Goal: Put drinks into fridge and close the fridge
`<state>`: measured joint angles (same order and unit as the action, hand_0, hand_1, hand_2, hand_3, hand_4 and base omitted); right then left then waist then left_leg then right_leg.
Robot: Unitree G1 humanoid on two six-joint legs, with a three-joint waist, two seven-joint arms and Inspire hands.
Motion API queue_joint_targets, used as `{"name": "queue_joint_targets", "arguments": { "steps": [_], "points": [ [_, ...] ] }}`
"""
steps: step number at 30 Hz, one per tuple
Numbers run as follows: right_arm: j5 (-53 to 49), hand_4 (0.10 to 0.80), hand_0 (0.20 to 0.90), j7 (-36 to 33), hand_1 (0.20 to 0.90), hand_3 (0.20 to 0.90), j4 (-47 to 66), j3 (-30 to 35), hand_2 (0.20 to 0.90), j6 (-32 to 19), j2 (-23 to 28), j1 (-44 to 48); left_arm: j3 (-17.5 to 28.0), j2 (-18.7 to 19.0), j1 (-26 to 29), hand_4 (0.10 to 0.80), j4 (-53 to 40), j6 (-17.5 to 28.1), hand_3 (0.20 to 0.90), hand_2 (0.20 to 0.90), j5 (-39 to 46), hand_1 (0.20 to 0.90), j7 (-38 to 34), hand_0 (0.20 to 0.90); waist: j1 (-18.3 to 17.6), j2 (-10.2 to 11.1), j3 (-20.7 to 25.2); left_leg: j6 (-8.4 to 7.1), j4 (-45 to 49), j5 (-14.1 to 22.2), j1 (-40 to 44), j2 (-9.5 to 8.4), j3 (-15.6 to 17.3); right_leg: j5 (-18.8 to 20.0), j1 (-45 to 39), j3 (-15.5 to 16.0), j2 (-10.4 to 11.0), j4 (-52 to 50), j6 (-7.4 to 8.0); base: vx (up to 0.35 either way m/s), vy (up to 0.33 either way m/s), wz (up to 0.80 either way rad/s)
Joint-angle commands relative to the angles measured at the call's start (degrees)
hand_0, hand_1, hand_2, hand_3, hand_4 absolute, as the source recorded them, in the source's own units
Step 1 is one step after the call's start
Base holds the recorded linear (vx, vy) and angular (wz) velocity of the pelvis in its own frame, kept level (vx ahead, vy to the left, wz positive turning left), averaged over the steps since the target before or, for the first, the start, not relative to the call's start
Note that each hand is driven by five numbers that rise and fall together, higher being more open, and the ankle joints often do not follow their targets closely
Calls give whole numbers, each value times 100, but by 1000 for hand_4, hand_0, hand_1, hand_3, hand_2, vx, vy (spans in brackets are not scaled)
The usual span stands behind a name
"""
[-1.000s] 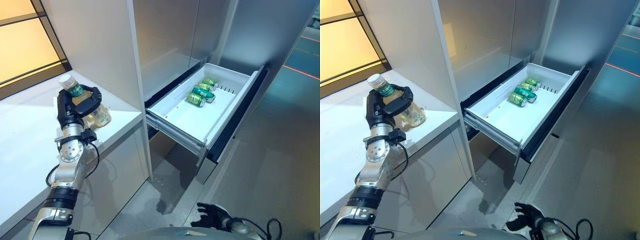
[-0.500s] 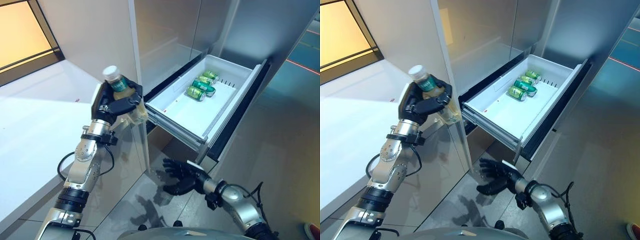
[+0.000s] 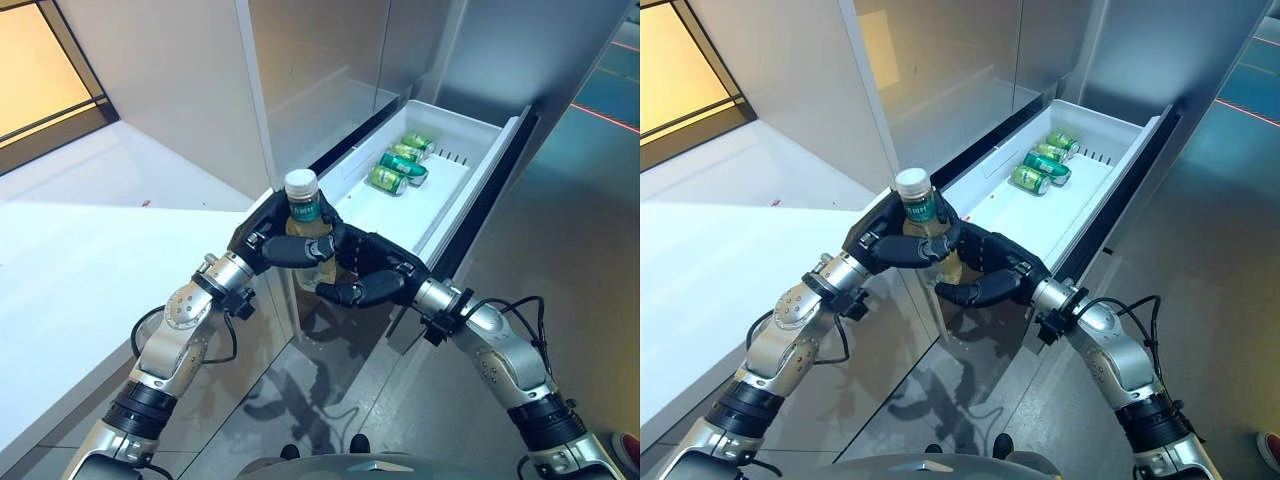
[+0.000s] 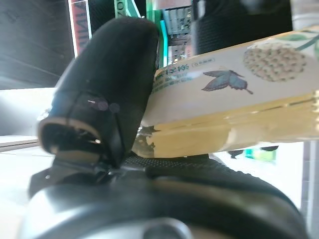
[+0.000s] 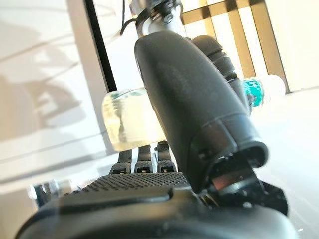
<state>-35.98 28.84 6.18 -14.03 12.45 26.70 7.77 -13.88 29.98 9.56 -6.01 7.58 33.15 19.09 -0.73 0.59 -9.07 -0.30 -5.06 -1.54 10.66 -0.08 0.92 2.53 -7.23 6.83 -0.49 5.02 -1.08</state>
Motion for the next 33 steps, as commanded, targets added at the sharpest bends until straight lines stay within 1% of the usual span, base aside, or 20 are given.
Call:
{"name": "queue_joint_targets", "arguments": {
  "steps": [1, 4, 9, 13, 17, 19, 20, 22, 23, 26, 28, 29, 30, 31, 33],
  "points": [
    [-841, 800, 900, 403, 900, 900, 710, -32, 900, -67, -32, 700, 18, -61, 946, 100, -395, 575, 200, 300, 455, 300, -103, 300, -81, 9, 442, 241, 161, 492, -108, -230, 100, -832, 16, 8, 28, -830, 377, 0, 0, 0],
    [-979, 800, 900, 466, 900, 900, 774, -189, 900, 73, 20, 818, -114, -34, 1067, 100, -307, 605, 200, 300, 390, 300, -223, 300, -97, 30, 467, 228, 173, 480, -123, -228, 132, -789, 16, -8, 30, -786, 382, 0, 0, 0],
    [-1016, 800, 900, 624, 900, 900, 778, -390, 900, 247, 82, 988, -254, 78, 1285, 100, -182, 892, 200, 300, -15, 300, -563, 300, -114, 49, 485, 219, 186, 471, -142, -227, 158, -764, 19, -26, 27, -759, 378, 0, -6, -1],
    [-1099, 800, 900, 632, 900, 900, 805, -454, 900, 357, 143, 1081, -329, 133, 1419, 100, -141, 856, 200, 300, -39, 300, -612, 300, -122, 65, 500, 218, 169, 460, -144, -229, 150, -757, 17, -36, 20, -738, 374, 0, 0, 0],
    [-1318, 800, 900, 461, 900, 900, 847, -537, 900, 469, 122, 1113, -450, 36, 1474, 100, -199, 767, 200, 300, 507, 300, -180, 300, -137, 73, 497, 210, 154, 444, -154, -220, 151, -739, 32, -34, 23, -726, 375, 0, 0, 0],
    [-1599, 800, 900, 330, 900, 900, 823, -616, 900, 549, 8, 1134, -577, -114, 1466, 100, -246, 746, 200, 300, 884, 300, 154, 300, -139, 70, 492, 213, 147, 449, -146, -222, 147, -735, 23, -35, 21, -713, 374, 0, 0, 0],
    [-1862, 800, 900, 201, 900, 900, 830, -669, 900, 655, -82, 1147, -677, -240, 1475, 100, -277, 854, 200, 300, 1122, 300, 408, 300, -147, 71, 489, 217, 141, 452, -140, -226, 146, -729, 19, -39, 20, -702, 374, 0, 0, 0],
    [-2153, 800, 900, 84, 900, 900, 822, -717, 900, 738, -181, 1152, -758, -332, 1502, 100, -314, 951, 200, 300, 1307, 300, 628, 300, -157, 72, 487, 216, 132, 452, -131, -224, 148, -726, 17, -42, 21, -699, 374, 0, 0, 0],
    [-2515, 800, 900, -56, 900, 900, 814, -777, 900, 900, -301, 1136, -841, -408, 1529, 100, -357, 1108, 200, 300, 1402, 300, 764, 300, -171, 73, 491, 215, 131, 450, -131, -225, 152, -719, 21, -51, 21, -699, 375, -1, -2, -3],
    [-2997, 800, 900, -263, 900, 900, 720, -967, 900, 1126, -572, 1131, -1029, -548, 1616, 100, -384, 1244, 200, 300, 1519, 300, 836, 300, -189, 63, 507, 219, 117, 451, -123, -225, 158, -711, 27, -67, 20, -692, 382, 4, 5, -6],
    [-3110, 800, 900, -285, 900, 900, 689, -1022, 900, 1211, -637, 1133, -1072, -582, 1653, 100, -386, 1246, 200, 300, 1573, 300, 842, 300, -193, 61, 513, 219, 119, 451, -126, -224, 163, -709, 30, -70, 21, -690, 383, 2, 6, -7],
    [-3306, 443, 594, -295, 594, 543, 648, -1153, 594, 1356, -713, 1103, -1155, -632, 1684, 100, -349, 1284, 200, 300, 1651, 300, 881, 300, -198, 57, 526, 220, 107, 447, -121, -223, 169, -699, 26, -71, 21, -671, 383, 2, 6, -6],
    [-3330, 383, 542, -288, 542, 483, 630, -1194, 542, 1393, -748, 1077, -1171, -639, 1683, 100, -347, 1290, 200, 300, 1692, 300, 911, 300, -197, 57, 528, 221, 108, 449, -120, -224, 168, -698, 23, -73, 22, -668, 385, 2, 10, -6],
    [-3404, 100, 300, -301, 300, 200, 638, -1243, 300, 1458, -763, 1052, -1193, -647, 1671, 100, -360, 1276, 200, 300, 1754, 300, 959, 300, -197, 53, 538, 220, 102, 445, -116, -225, 166, -693, 18, -72, 24, -658, 387, 2, 8, -5],
    [-3486, 100, 300, -383, 300, 200, 634, -1325, 300, 1513, -799, 1024, -1226, -668, 1647, 100, -379, 1240, 200, 300, 1857, 300, 1047, 300, -190, 54, 545, 221, 99, 438, -116, -227, 161, -685, 14, -71, 24, -648, 388, 2, 11, -5]
  ]
}}
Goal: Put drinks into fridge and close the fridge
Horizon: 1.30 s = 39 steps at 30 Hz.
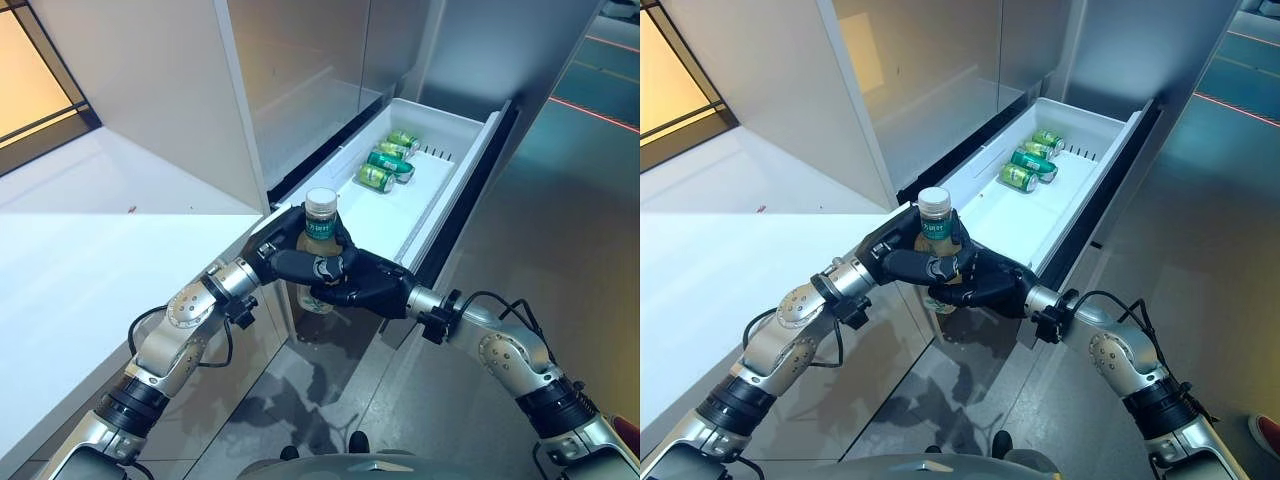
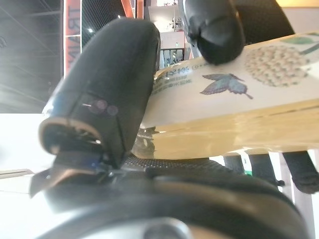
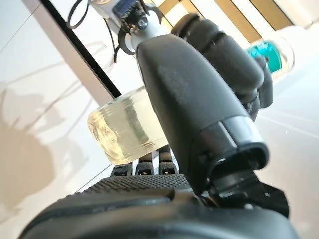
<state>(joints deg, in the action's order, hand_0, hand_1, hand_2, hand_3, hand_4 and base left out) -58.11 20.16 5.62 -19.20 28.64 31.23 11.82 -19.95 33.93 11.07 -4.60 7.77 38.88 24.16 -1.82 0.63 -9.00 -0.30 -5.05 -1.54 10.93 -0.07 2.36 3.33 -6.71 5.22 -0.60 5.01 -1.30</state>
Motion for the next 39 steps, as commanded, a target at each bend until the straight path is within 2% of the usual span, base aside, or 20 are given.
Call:
{"name": "queue_joint_targets", "arguments": {
  "steps": [1, 9, 15, 16, 17, 18, 19, 39],
  "points": [
    [-1273, 100, 300, 457, 300, 200, 680, -852, 300, -95, -1263, 606, -651, -1084, 1482, 100, -531, 1220, 200, 300, 1288, 300, 590, 300, -80, 47, 548, 221, 93, 435, -141, -228, 18, -758, -38, 93, 38, -641, 412, 1, 16, -4],
    [-1159, 100, 300, 316, 300, 200, 691, -948, 300, -103, -1275, 652, -738, -1105, 1503, 100, -554, 1342, 200, 300, 1146, 300, 537, 300, -77, 51, 570, 241, 78, 417, -158, -244, -17, -722, -26, 65, 34, -610, 405, 0, 0, 0],
    [-360, 100, 300, 622, 300, 200, 721, -952, 300, 0, -967, 838, -729, -995, 1558, 100, -515, 1356, 200, 300, 1224, 300, 511, 300, -90, 60, 588, 242, 59, 402, -173, -241, -24, -712, -6, 46, 32, -600, 395, 0, 0, 0],
    [-243, 160, 352, 665, 352, 260, 739, -971, 352, -54, -906, 875, -735, -977, 1576, 100, -515, 1355, 200, 300, 1242, 300, 471, 300, -93, 66, 590, 242, 58, 403, -172, -243, -27, -711, -11, 37, 27, -592, 391, 0, 0, 0],
    [-278, 460, 608, 648, 608, 560, 768, -957, 608, -31, -822, 938, -721, -972, 1575, 100, -509, 1346, 200, 300, 1246, 300, 451, 300, -97, 73, 594, 238, 56, 400, -171, -242, -33, -704, -11, 24, 23, -583, 387, 0, 0, 0],
    [-297, 655, 775, 630, 775, 755, 774, -944, 775, -8, -803, 970, -713, -971, 1582, 100, -499, 1338, 200, 300, 1257, 300, 446, 300, -99, 77, 596, 237, 56, 400, -170, -244, -41, -701, -11, 16, 19, -580, 385, 0, 0, 0],
    [-287, 800, 900, 633, 900, 900, 766, -936, 900, -36, -776, 1015, -703, -961, 1588, 100, -484, 1334, 200, 300, 1266, 300, 455, 300, -97, 82, 598, 236, 60, 402, -171, -247, -45, -695, -15, 5, 16, -570, 385, 0, 0, 0],
    [-365, 800, 900, 450, 900, 900, 626, -1025, 900, 165, -652, 1808, -709, -964, 1663, 100, -181, 1268, 200, 300, 1232, 300, 193, 300, -41, 125, 614, 264, 113, 437, -142, -296, -130, -653, -47, -87, 13, -539, 366, 8, 1, -2]
  ]
}}
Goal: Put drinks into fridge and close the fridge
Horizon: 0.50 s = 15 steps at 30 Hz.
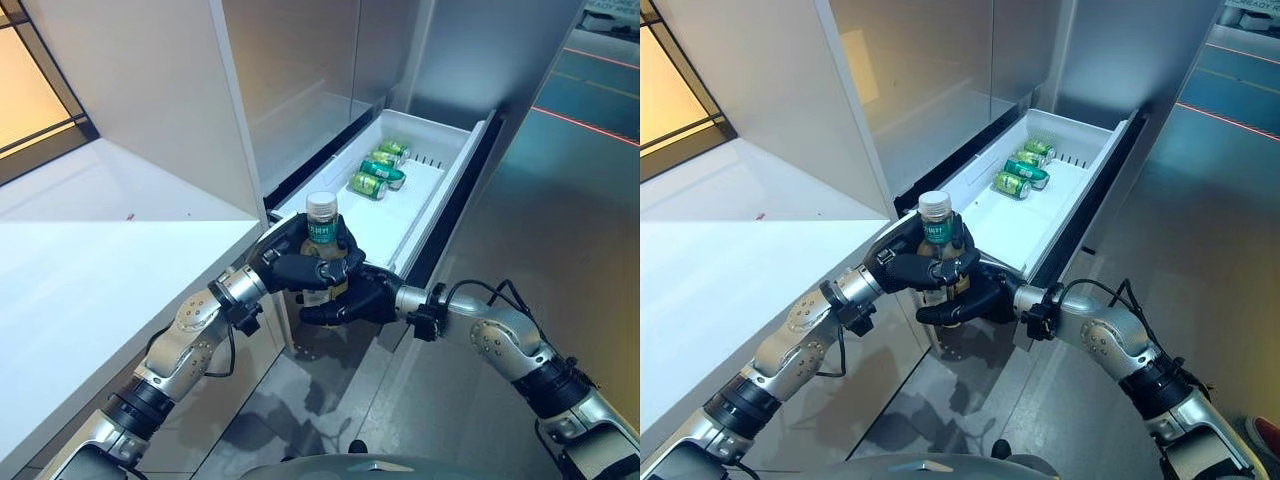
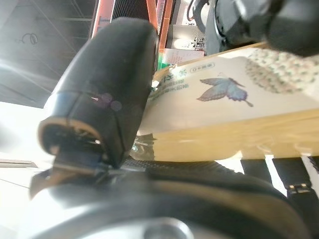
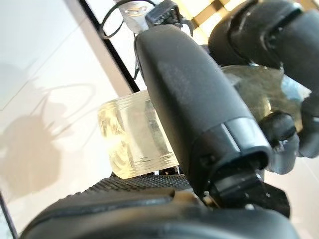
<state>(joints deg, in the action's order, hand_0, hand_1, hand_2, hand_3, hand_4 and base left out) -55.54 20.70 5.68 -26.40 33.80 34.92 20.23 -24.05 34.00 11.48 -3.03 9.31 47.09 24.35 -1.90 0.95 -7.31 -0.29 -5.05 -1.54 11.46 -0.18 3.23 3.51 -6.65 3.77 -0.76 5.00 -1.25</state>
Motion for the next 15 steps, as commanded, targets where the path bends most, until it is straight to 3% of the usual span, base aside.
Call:
{"name": "queue_joint_targets", "arguments": {
  "steps": [1, 2, 4, 5, 10, 15],
  "points": [
    [-659, 800, 900, 367, 900, 900, 625, -305, 900, -349, -1022, 976, -299, -978, 1618, 100, -334, 1114, 200, 300, 403, 300, 164, 300, -32, 93, 445, 264, 112, 436, -195, -284, -217, -672, -53, 58, 27, -539, 359, 22, 5, -4],
    [-730, 800, 900, 288, 900, 900, 619, -324, 900, -335, -1065, 976, -298, -989, 1619, 100, -338, 1102, 200, 300, 406, 300, 120, 300, -29, 90, 447, 262, 112, 433, -194, -282, -217, -678, -57, 68, 26, -542, 356, 0, 0, 0],
    [-913, 701, 815, 158, 815, 801, 620, -336, 815, -325, -1100, 963, -304, -1003, 1611, 100, -324, 1119, 200, 300, 412, 300, 91, 300, -27, 86, 442, 263, 117, 431, -195, -279, -211, -686, -63, 75, 26, -546, 353, 0, 0, 0],
    [-1055, 100, 300, 56, 300, 200, 595, -356, 300, -268, -1172, 928, -298, -1027, 1595, 100, -307, 1130, 200, 300, 397, 300, 84, 300, -23, 83, 449, 262, 109, 429, -194, -274, -204, -693, -63, 88, 25, -549, 351, 0, 0, 0],
    [-1402, 100, 300, -420, 300, 200, 484, -399, 300, 17, -1347, 721, -289, -1022, 1551, 100, -317, 1216, 200, 300, 208, 300, 35, 300, -3, 75, 451, 267, 103, 422, -192, -275, -231, -718, -71, 129, 24, -568, 343, 0, 0, 0],
    [-1344, 100, 300, -607, 300, 200, 333, -362, 300, -166, -1319, 633, -222, -889, 1543, 100, -342, 1293, 200, 300, 176, 300, 27, 300, 5, 71, 447, 265, 92, 416, -186, -271, -241, -724, -77, 156, 23, -570, 332, 0, 0, 0]
  ]
}}
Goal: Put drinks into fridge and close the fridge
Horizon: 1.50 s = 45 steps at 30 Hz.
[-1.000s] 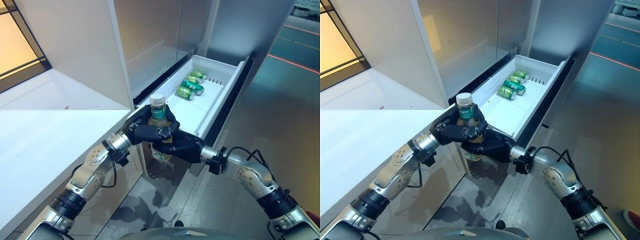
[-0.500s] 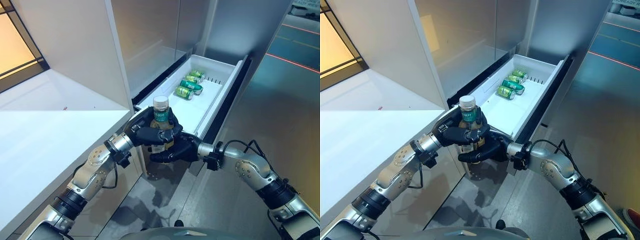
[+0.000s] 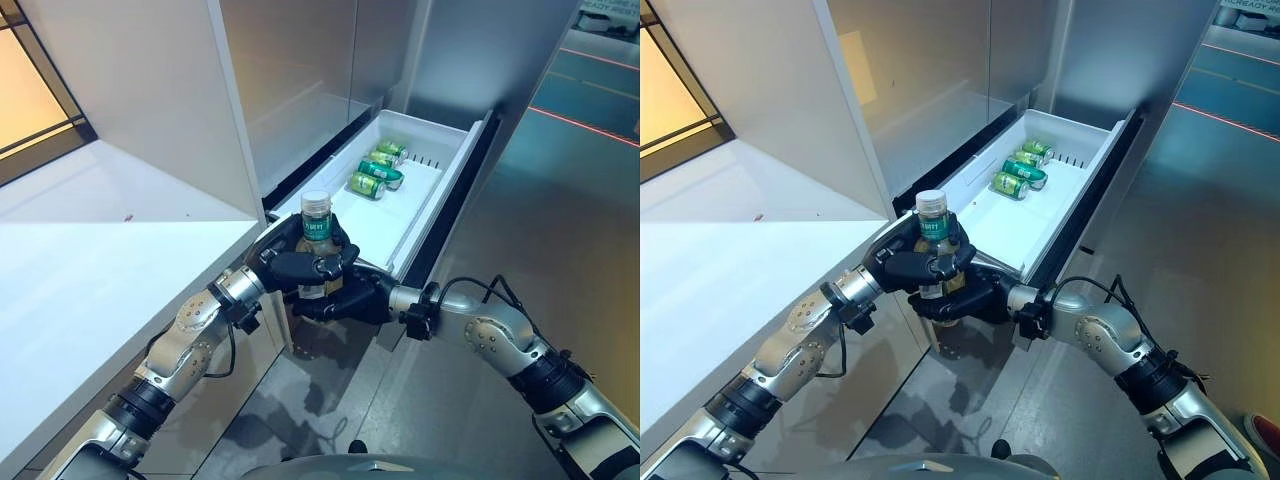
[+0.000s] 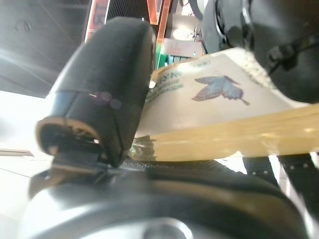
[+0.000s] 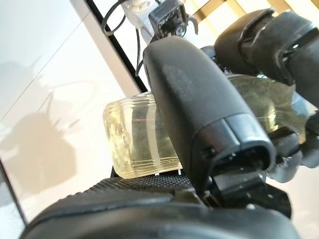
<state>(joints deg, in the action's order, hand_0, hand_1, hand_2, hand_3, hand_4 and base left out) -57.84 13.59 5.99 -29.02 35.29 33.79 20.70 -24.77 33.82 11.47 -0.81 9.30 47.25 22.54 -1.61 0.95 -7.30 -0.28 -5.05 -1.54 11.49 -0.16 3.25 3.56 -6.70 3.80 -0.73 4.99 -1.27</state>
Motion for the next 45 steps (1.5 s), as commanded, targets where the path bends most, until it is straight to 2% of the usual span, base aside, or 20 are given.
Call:
{"name": "queue_joint_targets", "arguments": {
  "steps": [1, 2, 3, 4, 5, 6, 10, 16, 21, 26, 33, 37, 40, 45],
  "points": [
    [-997, 100, 300, 46, 300, 200, 289, -64, 300, -429, -1186, 573, -134, -812, 1531, 100, -592, 1348, 200, 300, 117, 300, 151, 300, -20, 69, 443, 261, 95, 414, -193, -273, -244, -732, -72, 161, 20, -569, 333, 0, 0, 0],
    [-910, 100, 300, 30, 300, 200, 276, -36, 300, -501, -1165, 589, -111, -797, 1524, 100, -583, 1378, 200, 300, 64, 300, 122, 300, -18, 68, 437, 261, 96, 412, -196, -271, -241, -732, -71, 166, 22, -570, 330, 0, 0, 0],
    [-859, 100, 300, 32, 300, 200, 263, -7, 300, -561, -1154, 603, -102, -782, 1524, 303, -569, 1398, 403, 474, 46, 474, 103, 474, -17, 66, 436, 262, 94, 413, -193, -269, -240, -733, -75, 169, 21, -568, 327, 0, 0, 0],
    [-736, 100, 300, 12, 300, 200, 239, 35, 300, -685, -1131, 632, -83, -753, 1533, 591, -552, 1417, 691, 721, -3, 721, 38, 721, -16, 66, 432, 261, 92, 411, -190, -270, -242, -733, -78, 172, 18, -569, 325, 0, 0, 0],
    [-647, 100, 300, -49, 300, 200, 236, 99, 300, -781, -1081, 691, -62, -727, 1542, 591, -526, 1444, 691, 721, -66, 721, -51, 721, -18, 67, 431, 259, 92, 410, -189, -271, -243, -731, -81, 173, 15, -565, 321, 0, 0, 0],
    [-539, 100, 300, -111, 300, 200, 221, 139, 300, -894, -1065, 765, -45, -725, 1559, 800, -499, 1467, 900, 900, -122, 900, -118, 900, -19, 70, 422, 256, 94, 412, -185, -268, -242, -733, -86, 174, 15, -568, 319, 0, 0, 0],
    [83, 100, 300, -492, 300, 200, 105, 371, 300, -1266, -879, 1247, 28, -713, 1658, 800, -312, 1427, 900, 900, -306, 900, -541, 900, -20, 82, 419, 238, 101, 418, -189, -263, -247, -742, -88, 179, 10, -575, 305, 0, -2, 2],
    [932, 100, 300, -1239, 300, 200, -229, 784, 300, -1113, -465, 1944, 79, -892, 1367, 800, -225, 1475, 900, 900, -1368, 900, -1428, 900, 36, 133, 381, 230, 129, 447, -205, -262, -281, -775, -90, 198, -5, -601, 284, 0, 0, 0],
    [1672, 100, 300, -1557, 300, 200, -758, 1132, 300, -1049, 22, 2468, 178, -877, 1218, 800, 19, 1380, 900, 900, -1732, 900, -1659, 900, 106, 186, 372, 217, 184, 432, -289, -264, -325, -766, -36, 251, -10, -645, 252, -14, -15, 10],
    [1810, 100, 300, -1858, 300, 200, -1254, 1343, 300, -958, 472, 2995, 236, -924, 1029, 800, 271, 1147, 900, 900, -1637, 900, -1567, 900, 189, 218, 365, 199, 233, 451, -321, -268, -376, -780, -35, 291, -10, -672, 232, 5, -18, 5],
    [2188, 100, 300, -1988, 300, 200, -2368, 1419, 300, -936, 1234, 3602, 147, -790, 378, 800, 504, 764, 900, 900, -1347, 900, -1246, 900, 385, 283, 329, 167, 312, 497, -361, -282, -473, -857, -62, 380, -12, -732, 191, 25, -18, 10],
    [2212, 100, 300, -1841, 300, 200, -3369, 1344, 300, -1071, 1614, 3862, -1, -675, -96, 800, 607, 307, 900, 900, -1034, 900, -787, 900, 538, 307, 278, 136, 371, 483, -423, -268, -490, -888, -65, 511, 6, -774, 169, 43, -13, 10],
    [2368, 100, 300, -1772, 300, 200, -4108, 1233, 300, -1228, 1692, 3969, -184, -631, -383, 800, 748, -187, 900, 900, -841, 900, -604, 900, 680, 305, 200, 113, 429, 477, -482, -261, -539, -914, -59, 648, 36, -817, 152, 51, -20, 24],
    [2527, 100, 300, -1784, 300, 200, -5049, 1060, 300, -1360, 1806, 4161, -300, -525, -826, 800, 1200, -739, 900, 900, -748, 900, -331, 900, 927, 271, 14, 78, 590, 456, -685, -269, -673, -953, 26, 841, 91, -907, 119, 31, -18, 29]
  ]
}}
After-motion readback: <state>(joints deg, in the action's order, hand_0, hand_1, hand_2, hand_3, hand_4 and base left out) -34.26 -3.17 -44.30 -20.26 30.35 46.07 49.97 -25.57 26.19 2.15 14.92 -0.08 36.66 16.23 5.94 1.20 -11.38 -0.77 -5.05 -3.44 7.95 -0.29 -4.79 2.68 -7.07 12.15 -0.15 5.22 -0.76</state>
